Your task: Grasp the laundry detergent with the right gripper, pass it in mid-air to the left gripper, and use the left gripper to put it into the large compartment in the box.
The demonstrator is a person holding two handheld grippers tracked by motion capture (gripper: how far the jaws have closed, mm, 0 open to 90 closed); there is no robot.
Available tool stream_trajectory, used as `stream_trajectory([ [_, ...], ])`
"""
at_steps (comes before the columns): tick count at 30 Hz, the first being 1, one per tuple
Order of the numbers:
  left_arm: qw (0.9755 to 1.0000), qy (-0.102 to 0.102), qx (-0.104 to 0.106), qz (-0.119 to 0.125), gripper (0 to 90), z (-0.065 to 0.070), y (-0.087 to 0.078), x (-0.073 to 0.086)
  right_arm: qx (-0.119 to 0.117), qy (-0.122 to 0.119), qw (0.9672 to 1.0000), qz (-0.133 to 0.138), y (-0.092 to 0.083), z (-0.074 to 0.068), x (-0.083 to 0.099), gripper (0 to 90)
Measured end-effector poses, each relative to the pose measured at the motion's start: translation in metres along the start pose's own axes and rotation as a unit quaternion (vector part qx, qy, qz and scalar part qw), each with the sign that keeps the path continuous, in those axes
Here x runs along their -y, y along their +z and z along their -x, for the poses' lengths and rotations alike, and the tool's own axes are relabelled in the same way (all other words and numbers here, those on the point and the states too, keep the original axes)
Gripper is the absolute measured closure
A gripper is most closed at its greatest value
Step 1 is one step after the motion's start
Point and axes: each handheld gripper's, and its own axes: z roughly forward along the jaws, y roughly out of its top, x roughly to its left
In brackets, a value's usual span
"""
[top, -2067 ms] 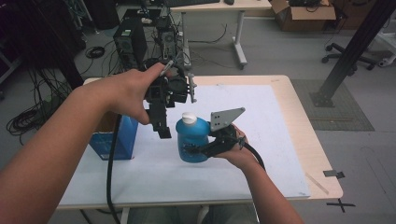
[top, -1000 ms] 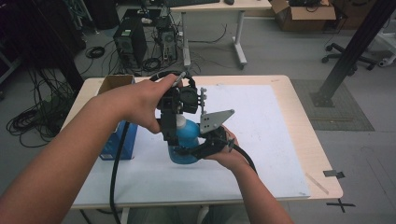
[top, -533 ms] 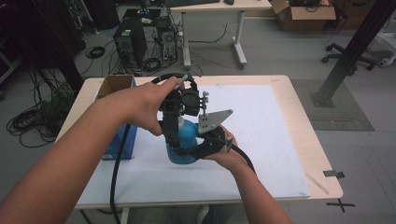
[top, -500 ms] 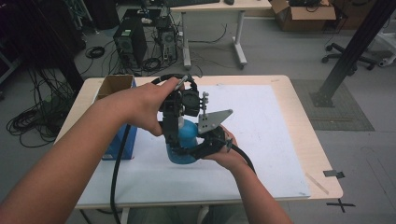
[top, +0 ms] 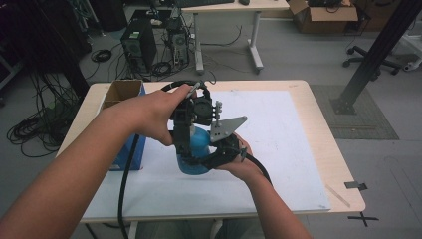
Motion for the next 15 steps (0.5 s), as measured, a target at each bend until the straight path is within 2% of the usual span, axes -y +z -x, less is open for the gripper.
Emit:
stream_trajectory([
  [15, 0.9997, 0.008, -0.018, -0.012, 7.9, 0.0034, 0.0020, -0.0029, 0.001, -0.003, 1.0000, -0.003, 0.0012, 0.0003, -0.0003, 46.5],
])
